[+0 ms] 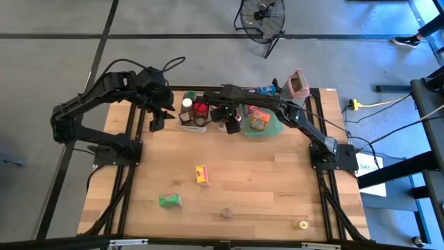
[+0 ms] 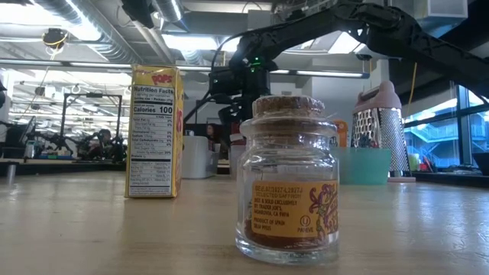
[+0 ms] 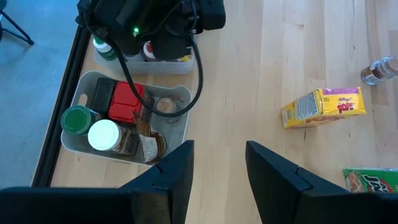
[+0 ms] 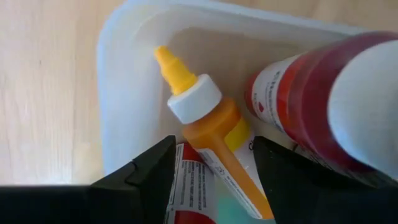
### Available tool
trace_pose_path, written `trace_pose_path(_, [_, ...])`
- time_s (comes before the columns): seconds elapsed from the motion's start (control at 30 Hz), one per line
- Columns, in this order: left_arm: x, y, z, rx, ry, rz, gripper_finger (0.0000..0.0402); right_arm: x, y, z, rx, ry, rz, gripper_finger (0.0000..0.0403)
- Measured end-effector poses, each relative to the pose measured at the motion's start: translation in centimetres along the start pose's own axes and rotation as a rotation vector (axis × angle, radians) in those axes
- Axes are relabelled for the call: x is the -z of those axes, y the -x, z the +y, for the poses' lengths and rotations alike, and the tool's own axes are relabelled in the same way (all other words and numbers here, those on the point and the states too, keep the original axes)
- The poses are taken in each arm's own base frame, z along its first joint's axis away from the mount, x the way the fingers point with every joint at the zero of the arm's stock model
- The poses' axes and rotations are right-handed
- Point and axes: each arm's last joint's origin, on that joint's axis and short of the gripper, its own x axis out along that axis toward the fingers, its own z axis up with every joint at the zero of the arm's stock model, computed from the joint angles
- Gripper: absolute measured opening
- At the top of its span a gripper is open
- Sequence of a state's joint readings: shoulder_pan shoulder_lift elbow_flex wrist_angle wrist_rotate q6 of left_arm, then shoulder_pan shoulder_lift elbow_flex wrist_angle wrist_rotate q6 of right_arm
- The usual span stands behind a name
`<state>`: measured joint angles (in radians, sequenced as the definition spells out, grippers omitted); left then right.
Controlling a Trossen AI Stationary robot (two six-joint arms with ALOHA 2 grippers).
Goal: Pick & Place Kitchen Items
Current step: Adjust the yellow food coloring bottle in the transparent bin
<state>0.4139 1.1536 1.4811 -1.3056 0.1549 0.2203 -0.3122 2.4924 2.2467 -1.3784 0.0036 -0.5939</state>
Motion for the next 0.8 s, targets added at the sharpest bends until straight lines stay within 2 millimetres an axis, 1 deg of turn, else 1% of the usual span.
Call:
trace_pose_path(0.27, [0.00,-0.02,0.00,0.000,-0.010,0.001,0.0141,0.08,0.00,0.03,-0.006,0.087,0.007,0.0216])
trace_pose_path(0.53, [0.00,-0.01,0.01,0.000,-0.014,0.001,0.0141,-0.04,-0.01,-0.06,0.008,0.094,-0.003,0.0216])
trace_pose_path(0.63, [0.00,-0.02,0.00,0.000,-0.014,0.001,0.0141,-0.15,-0.43,-0.24,0.033,0.094,0.013,0.0216])
trace_pose_path(0.8, [0.00,-0.01,0.00,0.000,-0.013,0.001,0.0141,-0.31,-0.46,-0.21,0.054,0.082,0.015,0.0216])
